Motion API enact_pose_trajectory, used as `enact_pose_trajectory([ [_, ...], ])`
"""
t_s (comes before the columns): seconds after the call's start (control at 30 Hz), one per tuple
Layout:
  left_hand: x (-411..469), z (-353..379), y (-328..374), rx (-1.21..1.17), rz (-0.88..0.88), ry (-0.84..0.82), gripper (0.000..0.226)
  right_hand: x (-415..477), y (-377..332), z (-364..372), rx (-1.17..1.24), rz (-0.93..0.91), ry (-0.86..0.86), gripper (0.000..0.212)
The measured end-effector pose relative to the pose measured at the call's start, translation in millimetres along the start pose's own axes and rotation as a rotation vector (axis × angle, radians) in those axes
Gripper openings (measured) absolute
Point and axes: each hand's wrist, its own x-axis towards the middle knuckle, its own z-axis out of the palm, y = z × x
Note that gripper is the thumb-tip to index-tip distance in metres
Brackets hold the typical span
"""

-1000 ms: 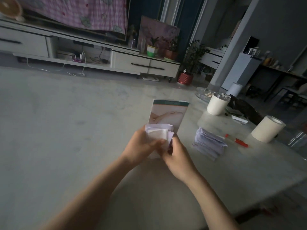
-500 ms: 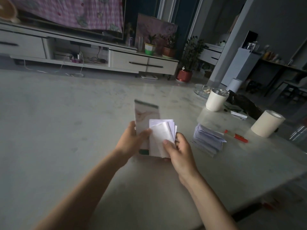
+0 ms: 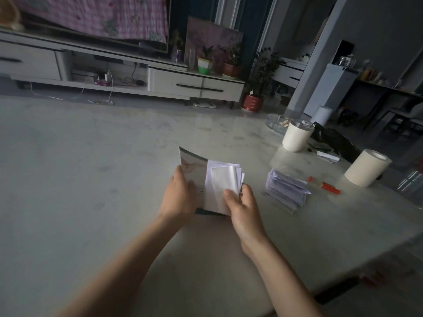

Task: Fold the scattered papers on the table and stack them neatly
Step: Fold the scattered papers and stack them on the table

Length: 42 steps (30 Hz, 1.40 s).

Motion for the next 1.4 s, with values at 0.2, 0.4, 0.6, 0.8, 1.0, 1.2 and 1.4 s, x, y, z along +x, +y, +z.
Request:
enact_pose_trajectory([
  [0.2,5,1,-8,0.120,0.055,-0.006,0.056,3,4,-1,0.024,0.029,-0.011,0.009],
  [0.4,-7,-4,15,-0.494,-0.049,-0.151,0.027,-2,2,3,0.046,-0.080,-0.077,0.008],
  [0.6,-12,-2,18,-0.682,-0.068,-0.270,0.026,-8,-6,11,-0.301,-0.363,-0.057,0.030],
  [0.8,-11,-2,9,-0.748,-0.091,-0.284,0.018,-7,-18,-7,-0.413,-0.470,-0.062,0.031],
  [1.0,-6,-2,7,-0.884,-0.228,-0.350,0.030,74,-36,-119,-0.561,-0.279,0.426,0.020],
  [1.2,-10,1,9,-0.872,-0.279,-0.422,0.025,101,4,-141,-0.928,0.198,-0.245,0.003],
  [1.4,-6,1,8,-0.872,-0.296,-0.415,0.015,108,7,-157,-0.991,0.296,-0.189,0.101],
])
